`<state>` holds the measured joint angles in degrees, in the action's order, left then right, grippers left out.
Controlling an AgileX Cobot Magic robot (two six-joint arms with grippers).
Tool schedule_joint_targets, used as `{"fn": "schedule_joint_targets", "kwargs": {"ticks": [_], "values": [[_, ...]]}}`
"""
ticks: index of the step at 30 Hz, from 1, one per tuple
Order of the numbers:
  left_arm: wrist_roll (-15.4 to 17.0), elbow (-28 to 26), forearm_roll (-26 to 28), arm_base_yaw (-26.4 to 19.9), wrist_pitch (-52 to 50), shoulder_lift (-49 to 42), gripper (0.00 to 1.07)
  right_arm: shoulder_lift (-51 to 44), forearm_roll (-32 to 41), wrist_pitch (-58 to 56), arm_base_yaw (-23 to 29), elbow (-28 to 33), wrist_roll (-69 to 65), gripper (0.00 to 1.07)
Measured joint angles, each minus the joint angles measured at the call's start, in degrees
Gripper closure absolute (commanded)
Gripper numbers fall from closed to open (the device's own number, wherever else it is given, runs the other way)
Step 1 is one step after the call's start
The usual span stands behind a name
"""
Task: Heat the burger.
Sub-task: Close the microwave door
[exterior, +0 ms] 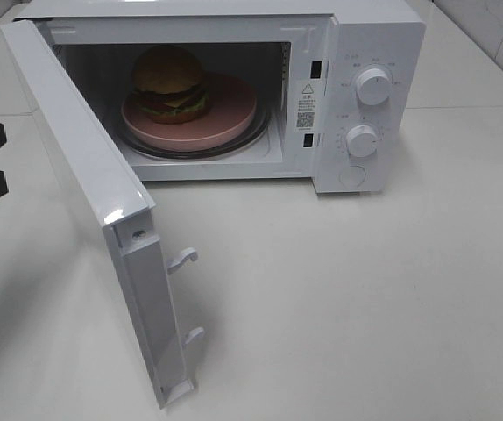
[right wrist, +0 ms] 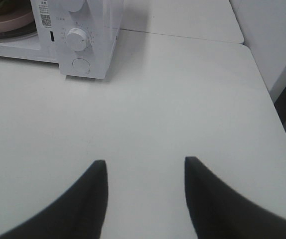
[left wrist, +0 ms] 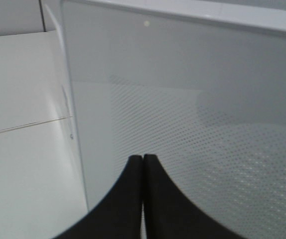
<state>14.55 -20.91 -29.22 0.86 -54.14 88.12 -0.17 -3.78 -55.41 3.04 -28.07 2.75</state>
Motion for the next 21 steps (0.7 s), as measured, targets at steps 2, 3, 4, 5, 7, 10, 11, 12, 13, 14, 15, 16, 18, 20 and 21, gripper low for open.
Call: {"fn": "schedule_joint_targets", "kwargs": {"ticks": [2, 3, 4, 5, 7, 10, 11, 12, 13, 14, 15, 16, 18, 20, 21], "values": [[1.03, -0.92, -2.18, 0.00, -0.40, 1.03, 1.07, 0.00, 0.00, 0.00, 0.00, 0.00, 0.00, 0.57], [1.49, -1.38, -3.04, 0.00, -0.40, 1.49, 1.07, 0.00, 0.00, 0.00, 0.00, 0.00, 0.00, 0.57], [1.49, -1.38, -3.04, 0.00, -0.40, 1.49, 1.07, 0.00, 0.00, 0.00, 0.00, 0.00, 0.00, 0.57], [2.35, -1.83, -4.18, 0.06, -0.46, 2.12, 1.07, 0.00, 0.00, 0.00, 0.00, 0.00, 0.00, 0.57], [2.69, -2.01, -4.58, 0.46, -0.46, 2.58, 1.07, 0.00, 0.00, 0.00, 0.00, 0.00, 0.00, 0.57], [2.75, -2.01, -4.93, 2.01, -0.46, 2.81, 1.07, 0.00, 0.00, 0.00, 0.00, 0.00, 0.00, 0.57], [2.75, -2.01, -4.93, 2.81, -0.57, 3.04, 1.07, 0.00, 0.00, 0.00, 0.00, 0.00, 0.00, 0.57], [2.75, -2.01, -4.93, 2.81, -0.57, 3.04, 1.07, 0.00, 0.00, 0.00, 0.00, 0.00, 0.00, 0.57], [2.69, -2.01, -4.70, 3.21, -0.52, 3.21, 1.07, 0.00, 0.00, 0.00, 0.00, 0.00, 0.00, 0.57], [2.52, -2.01, -4.41, 3.44, -0.52, 3.55, 1.07, 0.00, 0.00, 0.00, 0.00, 0.00, 0.00, 0.57], [2.52, -2.01, -4.41, 3.44, -0.52, 3.55, 1.07, 0.00, 0.00, 0.00, 0.00, 0.00, 0.00, 0.57], [2.52, -2.01, -4.35, 3.72, -0.52, 3.72, 1.07, 0.00, 0.00, 0.00, 0.00, 0.00, 0.00, 0.57], [2.52, -2.01, -3.72, 4.24, -0.46, 3.78, 1.07, 0.00, 0.00, 0.00, 0.00, 0.00, 0.00, 0.57], [2.52, -2.12, -3.55, 4.64, -0.34, 3.84, 1.07, 0.00, 0.00, 0.00, 0.00, 0.00, 0.00, 0.57], [2.46, -2.46, -3.04, 5.56, 0.11, 3.84, 1.07, 0.00, 0.00, 0.00, 0.00, 0.00, 0.00, 0.57]]}}
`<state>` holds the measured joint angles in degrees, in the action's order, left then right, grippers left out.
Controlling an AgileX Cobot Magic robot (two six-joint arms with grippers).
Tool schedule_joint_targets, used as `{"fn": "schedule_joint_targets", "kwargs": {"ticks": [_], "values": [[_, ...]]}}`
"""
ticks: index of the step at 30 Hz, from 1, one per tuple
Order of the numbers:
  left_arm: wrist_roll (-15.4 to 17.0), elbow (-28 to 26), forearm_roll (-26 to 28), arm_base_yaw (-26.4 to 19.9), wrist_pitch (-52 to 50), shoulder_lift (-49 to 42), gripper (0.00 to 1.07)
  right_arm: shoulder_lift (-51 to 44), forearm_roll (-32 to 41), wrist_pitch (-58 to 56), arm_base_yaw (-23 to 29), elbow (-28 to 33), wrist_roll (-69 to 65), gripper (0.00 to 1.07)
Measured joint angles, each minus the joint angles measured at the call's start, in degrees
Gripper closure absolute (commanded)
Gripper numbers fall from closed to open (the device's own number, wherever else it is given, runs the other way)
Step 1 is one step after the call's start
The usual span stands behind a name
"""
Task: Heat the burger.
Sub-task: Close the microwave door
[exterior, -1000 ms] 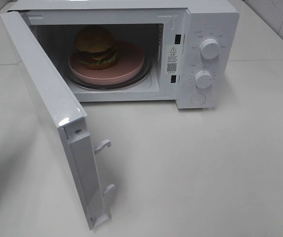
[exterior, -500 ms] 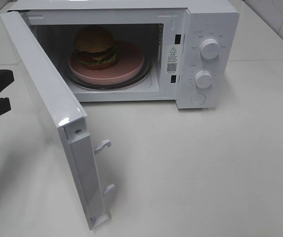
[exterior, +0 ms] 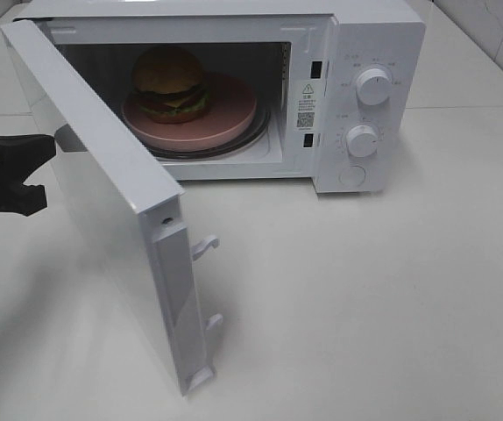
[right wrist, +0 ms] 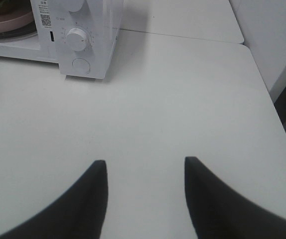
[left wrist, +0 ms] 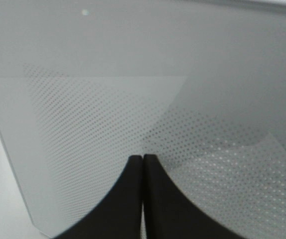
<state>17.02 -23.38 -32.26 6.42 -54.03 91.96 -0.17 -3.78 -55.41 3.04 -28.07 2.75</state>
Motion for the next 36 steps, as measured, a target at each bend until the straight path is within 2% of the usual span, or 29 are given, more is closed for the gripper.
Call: {"fn": "schedule_joint_targets", "kwargs": {"ticks": [7, 18, 21, 26, 36], "values": [[-0.17, -1.72, 0.80, 2.35, 1.26, 0.00, 1.07, 0.00, 0.00, 0.00, 0.00, 0.00, 0.00, 0.57], [-0.17, -1.78, 2.64, 2.58, 0.92, 0.17, 1.07, 0.00, 0.00, 0.00, 0.00, 0.00, 0.00, 0.57], [-0.17, -1.95, 4.41, 2.58, -2.06, 2.41, 1.07, 0.00, 0.00, 0.00, 0.00, 0.00, 0.00, 0.57], [-0.17, -3.78, 6.13, 2.64, -4.47, 6.25, 1.07, 0.00, 0.00, 0.00, 0.00, 0.00, 0.00, 0.57], [-1.72, -8.59, 10.71, 6.76, -4.87, 10.54, 1.07, 0.00, 0.00, 0.00, 0.00, 0.00, 0.00, 0.57]]}}
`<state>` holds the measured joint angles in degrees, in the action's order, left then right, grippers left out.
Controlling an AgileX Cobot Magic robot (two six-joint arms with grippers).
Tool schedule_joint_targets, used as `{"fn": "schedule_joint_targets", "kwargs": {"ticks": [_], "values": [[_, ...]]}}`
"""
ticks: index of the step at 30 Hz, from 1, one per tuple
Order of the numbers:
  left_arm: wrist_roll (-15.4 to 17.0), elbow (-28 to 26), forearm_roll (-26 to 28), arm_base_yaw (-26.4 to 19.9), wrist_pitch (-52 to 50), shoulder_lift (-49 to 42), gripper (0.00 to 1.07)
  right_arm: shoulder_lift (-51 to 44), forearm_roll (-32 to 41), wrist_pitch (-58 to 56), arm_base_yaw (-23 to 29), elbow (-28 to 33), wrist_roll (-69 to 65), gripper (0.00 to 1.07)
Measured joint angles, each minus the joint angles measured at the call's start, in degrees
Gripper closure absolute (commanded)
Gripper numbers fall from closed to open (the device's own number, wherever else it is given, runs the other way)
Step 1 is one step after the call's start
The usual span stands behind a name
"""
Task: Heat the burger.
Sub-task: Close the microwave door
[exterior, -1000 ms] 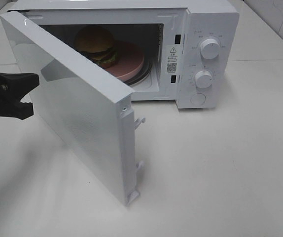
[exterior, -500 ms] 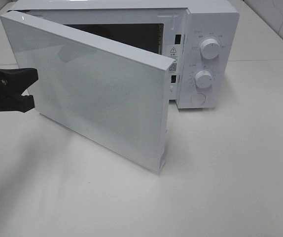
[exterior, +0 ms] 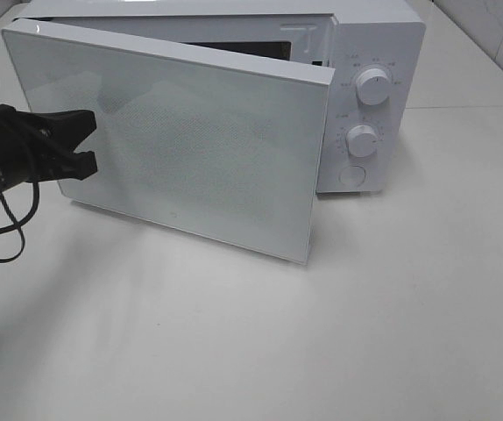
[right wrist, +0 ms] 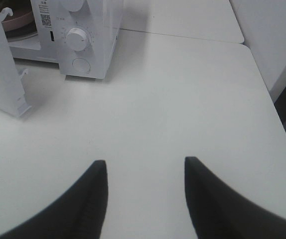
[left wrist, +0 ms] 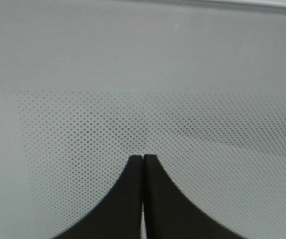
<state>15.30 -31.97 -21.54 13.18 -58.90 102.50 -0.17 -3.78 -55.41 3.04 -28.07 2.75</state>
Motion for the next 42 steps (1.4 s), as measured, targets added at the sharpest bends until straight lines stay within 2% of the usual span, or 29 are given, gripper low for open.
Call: {"fn": "schedule_joint_targets", "kwargs": {"ticks": [7, 21, 24, 28, 35, 39, 42], "values": [[-2.75, -3.55, 2.41, 1.83, 0.57, 2.46, 1.07, 0.00, 0.00, 0.00, 0.00, 0.00, 0.00, 0.57], [-3.04, -8.59, 5.33, 3.27, 3.32, 3.95, 1.07, 0.00, 0.00, 0.00, 0.00, 0.00, 0.00, 0.57], [-4.24, -9.45, 5.96, 4.41, 4.41, 3.95, 1.07, 0.00, 0.00, 0.00, 0.00, 0.00, 0.00, 0.57], [-7.68, -11.57, 6.30, 6.59, 6.42, 4.64, 1.07, 0.00, 0.00, 0.00, 0.00, 0.00, 0.00, 0.57], [-9.34, -14.61, 5.50, 9.40, 7.33, 6.70, 1.07, 0.00, 0.00, 0.00, 0.00, 0.00, 0.00, 0.57], [-11.97, -17.59, 7.68, 11.80, 9.45, 8.42, 1.07, 0.00, 0.00, 0.00, 0.00, 0.00, 0.00, 0.57], [-12.15, -17.93, 7.85, 12.15, 9.57, 8.59, 1.07, 0.00, 0.00, 0.00, 0.00, 0.00, 0.00, 0.57]]}}
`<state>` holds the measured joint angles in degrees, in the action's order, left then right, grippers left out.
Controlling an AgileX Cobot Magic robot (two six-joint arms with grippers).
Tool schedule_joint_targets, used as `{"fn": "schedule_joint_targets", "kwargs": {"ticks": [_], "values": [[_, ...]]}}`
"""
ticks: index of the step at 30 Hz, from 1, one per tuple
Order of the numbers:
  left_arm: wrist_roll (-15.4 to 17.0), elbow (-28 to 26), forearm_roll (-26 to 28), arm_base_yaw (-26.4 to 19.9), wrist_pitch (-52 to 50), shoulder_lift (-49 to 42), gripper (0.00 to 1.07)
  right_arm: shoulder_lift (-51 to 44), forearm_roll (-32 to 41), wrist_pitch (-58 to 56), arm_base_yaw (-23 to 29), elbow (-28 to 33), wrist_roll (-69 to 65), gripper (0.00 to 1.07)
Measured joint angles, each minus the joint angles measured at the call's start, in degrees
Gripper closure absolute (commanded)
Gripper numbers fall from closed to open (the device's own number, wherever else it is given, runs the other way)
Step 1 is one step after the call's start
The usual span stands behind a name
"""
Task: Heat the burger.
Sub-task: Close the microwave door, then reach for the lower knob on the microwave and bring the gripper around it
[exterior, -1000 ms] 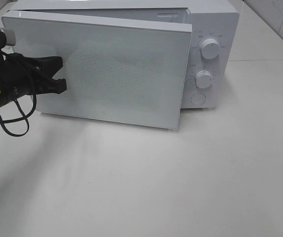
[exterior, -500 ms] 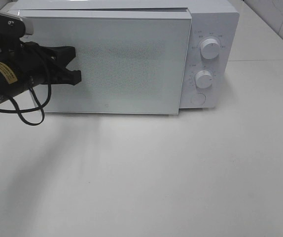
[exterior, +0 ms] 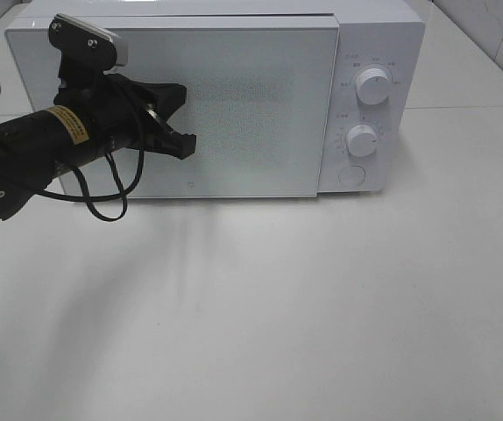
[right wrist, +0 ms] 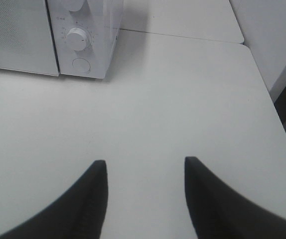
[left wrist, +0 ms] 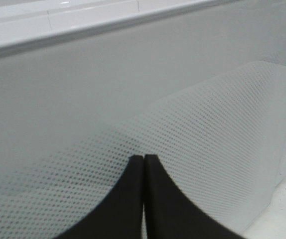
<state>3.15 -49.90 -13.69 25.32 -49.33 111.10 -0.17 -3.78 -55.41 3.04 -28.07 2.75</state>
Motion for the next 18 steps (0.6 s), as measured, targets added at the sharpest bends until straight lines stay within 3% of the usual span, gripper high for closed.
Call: {"fn": "schedule_joint_targets", "kwargs": {"ticks": [12, 18], "values": [[-1.03, -11.12, -2.98, 4.58, 5.10, 5.44, 1.07, 0.00, 0.00, 0.00, 0.00, 0.00, 0.00, 0.57], [-0.92, -17.25, 0.57, 8.37, 9.22, 7.51, 1.07, 0.00, 0.00, 0.00, 0.00, 0.00, 0.00, 0.57]]}}
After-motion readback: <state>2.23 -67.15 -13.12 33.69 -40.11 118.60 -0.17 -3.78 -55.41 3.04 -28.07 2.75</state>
